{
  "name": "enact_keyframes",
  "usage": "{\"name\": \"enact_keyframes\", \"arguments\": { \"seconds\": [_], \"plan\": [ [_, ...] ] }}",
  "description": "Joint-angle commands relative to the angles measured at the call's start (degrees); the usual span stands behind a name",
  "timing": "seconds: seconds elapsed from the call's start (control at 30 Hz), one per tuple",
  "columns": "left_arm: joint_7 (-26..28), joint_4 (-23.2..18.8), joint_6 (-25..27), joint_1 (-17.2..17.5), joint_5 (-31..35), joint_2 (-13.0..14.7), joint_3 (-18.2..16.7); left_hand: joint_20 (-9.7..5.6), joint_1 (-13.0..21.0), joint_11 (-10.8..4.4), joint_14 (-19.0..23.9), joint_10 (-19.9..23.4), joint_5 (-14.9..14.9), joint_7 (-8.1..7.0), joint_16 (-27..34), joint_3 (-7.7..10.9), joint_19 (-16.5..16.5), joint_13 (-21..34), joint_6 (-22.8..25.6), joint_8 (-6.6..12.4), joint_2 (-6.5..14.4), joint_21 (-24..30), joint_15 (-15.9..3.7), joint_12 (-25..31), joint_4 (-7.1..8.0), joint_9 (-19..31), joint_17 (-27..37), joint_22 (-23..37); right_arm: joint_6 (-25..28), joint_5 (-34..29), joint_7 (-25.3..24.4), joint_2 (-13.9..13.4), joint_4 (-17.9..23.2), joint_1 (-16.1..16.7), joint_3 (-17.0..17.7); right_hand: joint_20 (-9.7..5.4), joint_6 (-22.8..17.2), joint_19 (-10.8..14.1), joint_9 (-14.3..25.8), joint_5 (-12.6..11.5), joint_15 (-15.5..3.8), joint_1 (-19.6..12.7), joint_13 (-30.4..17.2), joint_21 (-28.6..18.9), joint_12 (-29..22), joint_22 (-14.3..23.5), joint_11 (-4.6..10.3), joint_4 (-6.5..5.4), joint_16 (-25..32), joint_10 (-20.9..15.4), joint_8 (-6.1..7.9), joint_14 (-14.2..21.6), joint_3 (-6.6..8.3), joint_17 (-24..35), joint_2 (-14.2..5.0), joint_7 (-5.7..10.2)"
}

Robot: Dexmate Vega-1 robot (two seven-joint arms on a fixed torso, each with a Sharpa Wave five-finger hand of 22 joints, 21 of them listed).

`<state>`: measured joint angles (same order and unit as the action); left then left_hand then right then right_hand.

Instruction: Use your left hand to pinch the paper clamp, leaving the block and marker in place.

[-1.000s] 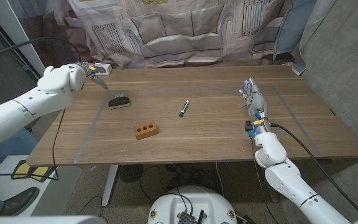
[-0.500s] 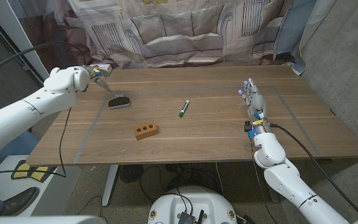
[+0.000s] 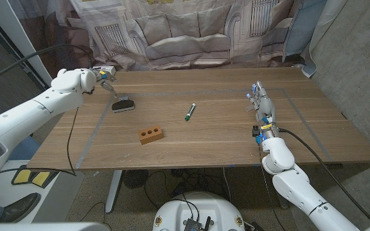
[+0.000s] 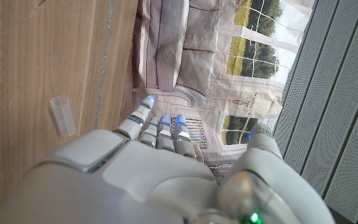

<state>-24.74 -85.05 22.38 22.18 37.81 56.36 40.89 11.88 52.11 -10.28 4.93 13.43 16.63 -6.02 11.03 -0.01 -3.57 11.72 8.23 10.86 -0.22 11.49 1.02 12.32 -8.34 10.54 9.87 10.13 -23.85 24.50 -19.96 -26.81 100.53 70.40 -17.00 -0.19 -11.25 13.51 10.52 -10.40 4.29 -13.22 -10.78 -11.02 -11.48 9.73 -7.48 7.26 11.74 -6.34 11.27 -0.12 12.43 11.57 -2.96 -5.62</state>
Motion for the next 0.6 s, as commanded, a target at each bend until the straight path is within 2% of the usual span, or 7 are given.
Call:
{"name": "enact_keyframes", "arguments": {
  "seconds": [0.03, 0.33, 0.47, 0.6],
  "plan": [
    [1.0, 5.4, -2.2, -2.9, -0.5, -2.8, 2.4, 0.23, 0.7, -0.28, 0.8, 0.8, 0.5, -0.04, 0.1, -0.18, 0.3, 0.1, 0.9, 0.35, 0.1, 0.1, -0.08, 0.4, 0.28, 0.2, 0.2, 0.2, 0.4, -0.2, -0.5, 0.0, 0.3, 0.1, 0.2, 0.1, -0.2, -0.2, 0.2, 0.2, 0.23, -0.6, -0.2, 0.1, -0.1, 0.1, -0.27, 0.14, 0.1, -0.5, -0.09, 0.1, -0.12, 0.2, -0.13, 0.46],
    [3.1, 5.7, -2.7, -2.7, 0.0, -3.2, 3.4, 0.18, 1.0, -0.34, 1.5, 1.7, 0.7, -0.36, 0.2, -0.2, 1.0, 0.1, 1.8, 0.61, 0.1, 0.3, -0.34, 0.7, 0.36, 0.2, 0.2, 0.2, 0.4, -0.2, -0.3, 0.0, 0.2, -0.1, 0.3, 0.14, -0.2, -0.3, 0.2, 0.2, 0.24, -0.7, -0.2, 0.1, -0.1, 0.1, -0.26, 0.14, 0.1, -0.6, -0.08, 0.1, -0.15, 0.2, -0.14, 0.45],
    [6.2, 5.3, -3.6, -1.3, -1.0, -2.9, 2.6, -0.01, 2.1, -0.65, 3.4, 3.5, 1.1, -1.2, 0.5, 0.02, 2.6, 0.1, 3.9, 1.11, 0.3, 0.6, -1.29, 1.3, 0.21, 0.2, 0.1, 0.2, 0.3, -0.3, -0.3, 0.0, 0.2, -0.2, 0.3, 0.15, -0.2, -0.3, 0.2, 0.2, 0.21, -0.7, -0.2, 0.1, -0.1, 0.1, -0.26, 0.15, 0.1, -0.6, -0.08, 0.1, -0.15, 0.2, -0.15, 0.48],
    [6.7, 5.5, -4.2, -1.1, -1.2, -3.0, 2.8, 0.04, 2.6, -0.59, 4.1, 3.9, 1.2, -1.39, 0.6, 0.08, 3.3, 0.0, 4.6, 1.22, 0.3, 0.8, -1.64, 1.4, 0.14, 0.2, 0.1, 0.2, 0.5, -0.1, -0.6, 0.0, 0.5, 0.1, 0.6, 0.18, -0.2, -0.3, 0.2, 0.2, 0.19, -0.7, -0.2, 0.1, -0.1, 0.1, -0.31, 0.15, 0.1, -0.6, -0.09, 0.1, -0.16, 0.2, -0.16, 0.47]
  ]
}}
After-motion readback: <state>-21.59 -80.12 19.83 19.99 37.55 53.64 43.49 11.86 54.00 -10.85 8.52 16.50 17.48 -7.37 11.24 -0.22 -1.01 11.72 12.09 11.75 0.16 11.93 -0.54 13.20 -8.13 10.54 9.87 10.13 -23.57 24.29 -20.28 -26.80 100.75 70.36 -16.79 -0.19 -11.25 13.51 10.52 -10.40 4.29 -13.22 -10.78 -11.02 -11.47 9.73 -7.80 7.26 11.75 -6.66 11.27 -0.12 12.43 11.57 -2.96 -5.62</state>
